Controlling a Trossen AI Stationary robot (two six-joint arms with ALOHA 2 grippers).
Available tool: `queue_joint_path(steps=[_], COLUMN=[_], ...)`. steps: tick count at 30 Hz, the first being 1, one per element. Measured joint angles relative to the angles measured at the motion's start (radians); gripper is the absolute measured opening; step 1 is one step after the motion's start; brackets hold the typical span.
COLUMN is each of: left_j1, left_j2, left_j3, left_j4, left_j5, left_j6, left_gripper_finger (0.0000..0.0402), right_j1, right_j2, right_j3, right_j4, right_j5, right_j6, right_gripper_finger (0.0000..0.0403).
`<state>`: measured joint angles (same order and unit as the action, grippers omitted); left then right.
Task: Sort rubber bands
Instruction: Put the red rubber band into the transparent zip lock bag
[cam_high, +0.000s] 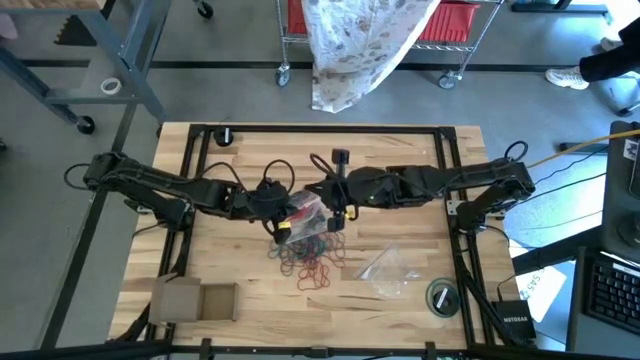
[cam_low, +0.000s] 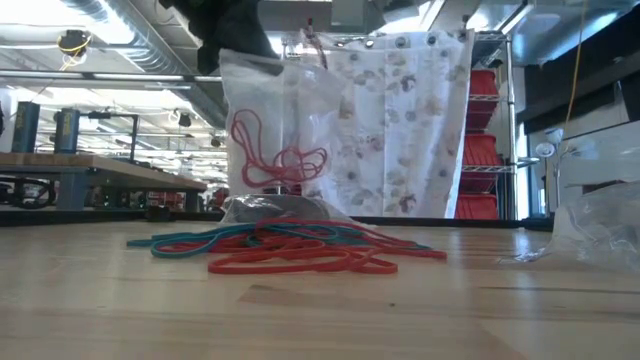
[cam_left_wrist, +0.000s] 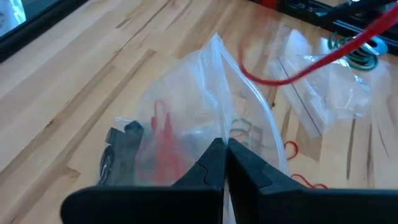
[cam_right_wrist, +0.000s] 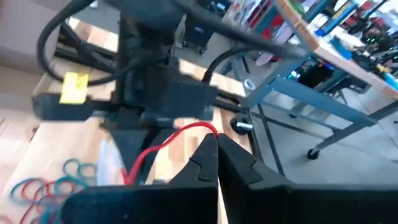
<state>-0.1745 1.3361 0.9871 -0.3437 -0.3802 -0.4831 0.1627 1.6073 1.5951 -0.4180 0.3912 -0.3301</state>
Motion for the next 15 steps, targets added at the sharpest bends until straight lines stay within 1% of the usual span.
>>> queue_joint_path(steps=[5, 15], left_j1=[0.0, 0.0], left_j2=[0.0, 0.0], left_j3=[0.0, 0.0], left_j4=[0.013, 0.02], left_j5=[0.0, -0.001], left_j6=[-0.002, -0.038], left_gripper_finger=[0.0001, 0.0001], right_j1=[-0.007, -0.007], right_j2=[0.0, 0.009], right_j3=[0.0, 0.0], right_j4=[0.058, -0.037], right_j5=[-0.018, -0.018], right_j6=[-0.033, -0.01], right_gripper_finger=[0.0001, 0.0001])
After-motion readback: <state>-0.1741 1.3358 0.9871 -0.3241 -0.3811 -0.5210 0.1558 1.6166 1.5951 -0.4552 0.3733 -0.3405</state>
